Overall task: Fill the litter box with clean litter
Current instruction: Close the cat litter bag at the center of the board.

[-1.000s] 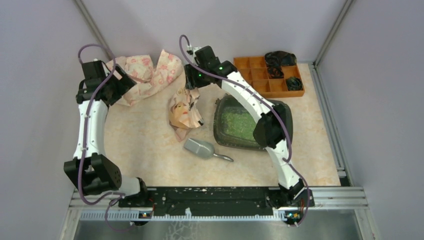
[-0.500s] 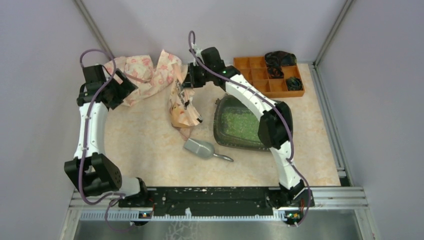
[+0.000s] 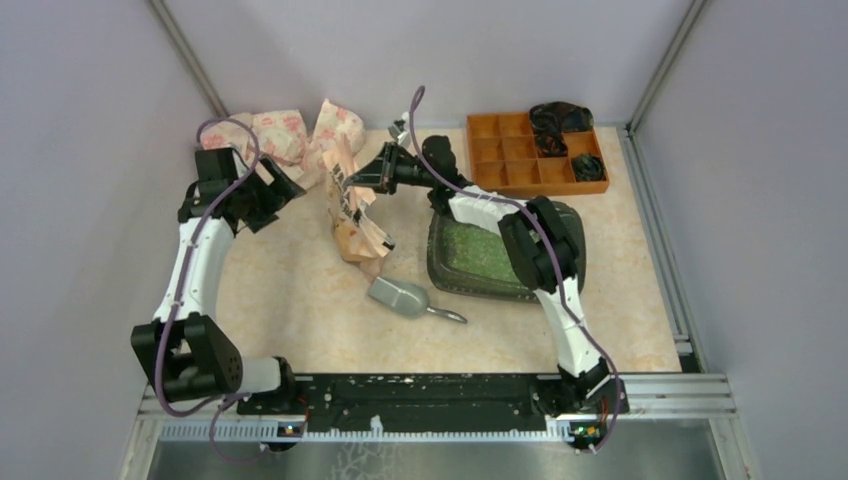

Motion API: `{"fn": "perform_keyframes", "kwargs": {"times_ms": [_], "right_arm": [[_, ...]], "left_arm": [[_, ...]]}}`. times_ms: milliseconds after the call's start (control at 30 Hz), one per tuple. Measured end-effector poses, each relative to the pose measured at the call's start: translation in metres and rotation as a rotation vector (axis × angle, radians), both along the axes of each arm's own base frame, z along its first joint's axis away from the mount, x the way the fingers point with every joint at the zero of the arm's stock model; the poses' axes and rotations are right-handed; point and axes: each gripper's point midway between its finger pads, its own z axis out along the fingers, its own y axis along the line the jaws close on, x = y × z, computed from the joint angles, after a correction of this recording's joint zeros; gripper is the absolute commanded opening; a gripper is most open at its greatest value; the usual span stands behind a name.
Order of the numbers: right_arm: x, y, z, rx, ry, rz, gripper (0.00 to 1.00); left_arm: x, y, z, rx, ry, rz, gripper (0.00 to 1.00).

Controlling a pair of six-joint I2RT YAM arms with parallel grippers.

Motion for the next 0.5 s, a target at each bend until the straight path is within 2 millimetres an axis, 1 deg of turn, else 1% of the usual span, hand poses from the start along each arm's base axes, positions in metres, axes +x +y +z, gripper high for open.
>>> {"fn": "perform_keyframes", "kwargs": {"times_ms": [33, 67, 167, 233, 300, 400, 433, 500], "right_arm": [[-0.002, 0.000, -0.002, 0.021, 0.020, 0.010, 0.07], [-0.003, 0.000, -0.005, 0.038, 0.038, 0.020, 0.08], [-0.007, 0.000, -0.017, 0.033, 0.069, 0.040, 0.10], [-0.008, 0.000, -0.020, 0.020, 0.061, 0.046, 0.19], [-0.009, 0.000, -0.024, 0.000, 0.053, 0.055, 0.29], [-0.014, 0.000, -0.030, -0.021, 0.069, 0.083, 0.40], [-0.016, -0.001, -0.031, -0.019, 0.074, 0.095, 0.43], [-0.020, -0.001, -0.030, -0.009, 0.081, 0.124, 0.44]], "left_arm": [[0.000, -0.007, 0.000, -0.004, 0.000, -0.015, 0.99], [0.001, -0.014, 0.001, -0.007, -0.003, -0.031, 0.99], [0.003, -0.029, 0.003, -0.014, -0.017, -0.064, 0.99], [0.003, -0.036, 0.004, -0.016, -0.020, -0.078, 0.99], [0.003, -0.040, 0.004, -0.016, -0.021, -0.082, 0.99], [0.004, -0.039, 0.004, -0.010, -0.021, -0.076, 0.99], [0.004, -0.039, 0.003, -0.009, -0.019, -0.076, 0.99], [0.005, -0.039, 0.002, -0.006, -0.018, -0.071, 0.99]]}}
